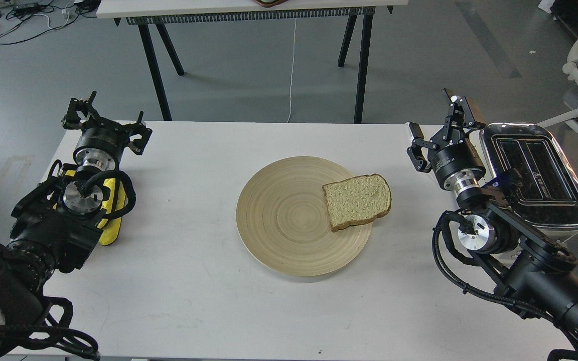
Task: Put bread in toaster with right arm
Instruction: 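Move the right gripper away from the toaster toward the plate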
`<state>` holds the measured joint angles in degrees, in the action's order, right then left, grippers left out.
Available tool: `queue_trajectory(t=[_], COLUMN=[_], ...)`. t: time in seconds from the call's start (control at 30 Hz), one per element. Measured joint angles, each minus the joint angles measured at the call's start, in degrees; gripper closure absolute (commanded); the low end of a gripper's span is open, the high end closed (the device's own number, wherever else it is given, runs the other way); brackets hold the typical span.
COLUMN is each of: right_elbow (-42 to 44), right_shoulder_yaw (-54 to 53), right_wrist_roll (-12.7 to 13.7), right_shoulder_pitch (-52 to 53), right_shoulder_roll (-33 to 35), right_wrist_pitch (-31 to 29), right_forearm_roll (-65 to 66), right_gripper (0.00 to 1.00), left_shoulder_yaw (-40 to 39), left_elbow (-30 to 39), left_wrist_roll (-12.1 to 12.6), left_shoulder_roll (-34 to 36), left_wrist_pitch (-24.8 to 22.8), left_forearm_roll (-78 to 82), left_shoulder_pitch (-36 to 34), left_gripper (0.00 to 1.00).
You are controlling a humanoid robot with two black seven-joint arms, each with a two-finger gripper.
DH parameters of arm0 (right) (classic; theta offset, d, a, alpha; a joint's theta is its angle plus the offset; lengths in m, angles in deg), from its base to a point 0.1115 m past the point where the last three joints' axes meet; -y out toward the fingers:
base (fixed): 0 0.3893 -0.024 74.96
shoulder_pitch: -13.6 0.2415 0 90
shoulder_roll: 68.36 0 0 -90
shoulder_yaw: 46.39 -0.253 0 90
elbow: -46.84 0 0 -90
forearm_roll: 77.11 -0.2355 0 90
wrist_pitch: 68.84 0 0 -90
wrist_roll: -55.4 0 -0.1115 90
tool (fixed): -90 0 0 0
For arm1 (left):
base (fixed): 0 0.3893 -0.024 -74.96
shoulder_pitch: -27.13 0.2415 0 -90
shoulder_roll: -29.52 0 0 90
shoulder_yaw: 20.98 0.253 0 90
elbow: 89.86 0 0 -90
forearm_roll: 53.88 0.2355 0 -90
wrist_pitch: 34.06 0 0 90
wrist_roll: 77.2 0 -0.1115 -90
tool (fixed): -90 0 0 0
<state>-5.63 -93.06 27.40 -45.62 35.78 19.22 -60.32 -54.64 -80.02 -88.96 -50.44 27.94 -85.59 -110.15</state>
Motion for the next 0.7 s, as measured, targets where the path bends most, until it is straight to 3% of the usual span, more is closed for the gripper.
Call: queue_trajectory(t=[0.37, 0.7], right_elbow=[-1.1, -6.7], right_shoulder_yaw=[0.6, 5.5], right_wrist_roll=[0.0, 0.0], right_shoulder_pitch=[-0.1, -1.9], right_shoulder_roll=[0.6, 6.1], right_wrist_pitch=[2.5, 22.2], right_forearm_roll=[1.0, 12.2], right_gripper=[0.02, 0.03], left_shoulder_yaw=[0.1, 0.1], left_elbow=[0.0, 0.0], left_wrist_roll=[0.0, 0.0], left_shoulder_roll=[0.0, 0.0], left_wrist_pitch=[0.0, 0.0], left_forearm_roll=[0.0, 0.0], left_shoulder_pitch=[0.0, 0.0], left_gripper=[0.00, 0.00])
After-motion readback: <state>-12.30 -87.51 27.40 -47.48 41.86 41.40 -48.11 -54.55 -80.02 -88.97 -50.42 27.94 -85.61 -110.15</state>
